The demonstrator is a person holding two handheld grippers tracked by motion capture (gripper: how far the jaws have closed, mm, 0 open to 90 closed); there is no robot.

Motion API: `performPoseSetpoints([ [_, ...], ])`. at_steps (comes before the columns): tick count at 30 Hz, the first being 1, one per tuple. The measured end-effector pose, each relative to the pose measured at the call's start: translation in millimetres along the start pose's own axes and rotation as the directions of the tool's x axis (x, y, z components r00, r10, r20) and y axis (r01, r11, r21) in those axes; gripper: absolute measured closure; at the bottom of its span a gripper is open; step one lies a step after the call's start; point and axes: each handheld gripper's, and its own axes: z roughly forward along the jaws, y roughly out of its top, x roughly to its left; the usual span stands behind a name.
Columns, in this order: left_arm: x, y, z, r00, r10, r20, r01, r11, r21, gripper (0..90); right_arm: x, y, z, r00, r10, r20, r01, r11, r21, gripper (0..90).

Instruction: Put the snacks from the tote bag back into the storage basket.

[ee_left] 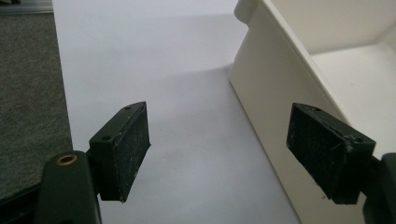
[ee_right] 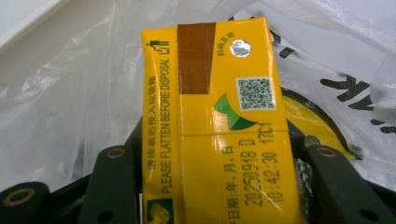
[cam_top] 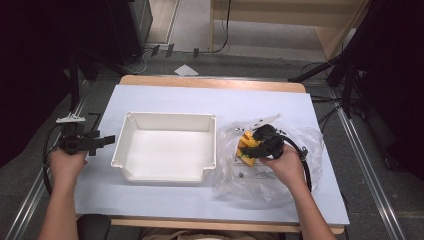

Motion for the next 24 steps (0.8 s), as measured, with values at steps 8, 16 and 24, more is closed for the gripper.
performPoseSetpoints([
  [8,-0.2,-0.1,0.7,1.0,-0.001,-0.002,0.001,1.0,0.0,22.5,-0.8,1.3,-6.1,1.0,0.0,0.007,0.0,1.0,-0.007,52.0],
  [16,0.3,-0.1,0.4,1.0,-0.003,-0.001,0.003,1.0,-0.001,22.5,-0.9,3.4,-13.7,0.9999,-0.001,0.011,0.002,1.0,-0.024,52.1],
  [24,0.9,-0.2,0.2,1.0,-0.005,-0.002,0.005,1.0,0.002,22.5,-0.9,5.4,-25.9,0.9999,-0.008,0.015,0.008,0.999,-0.044,52.2],
])
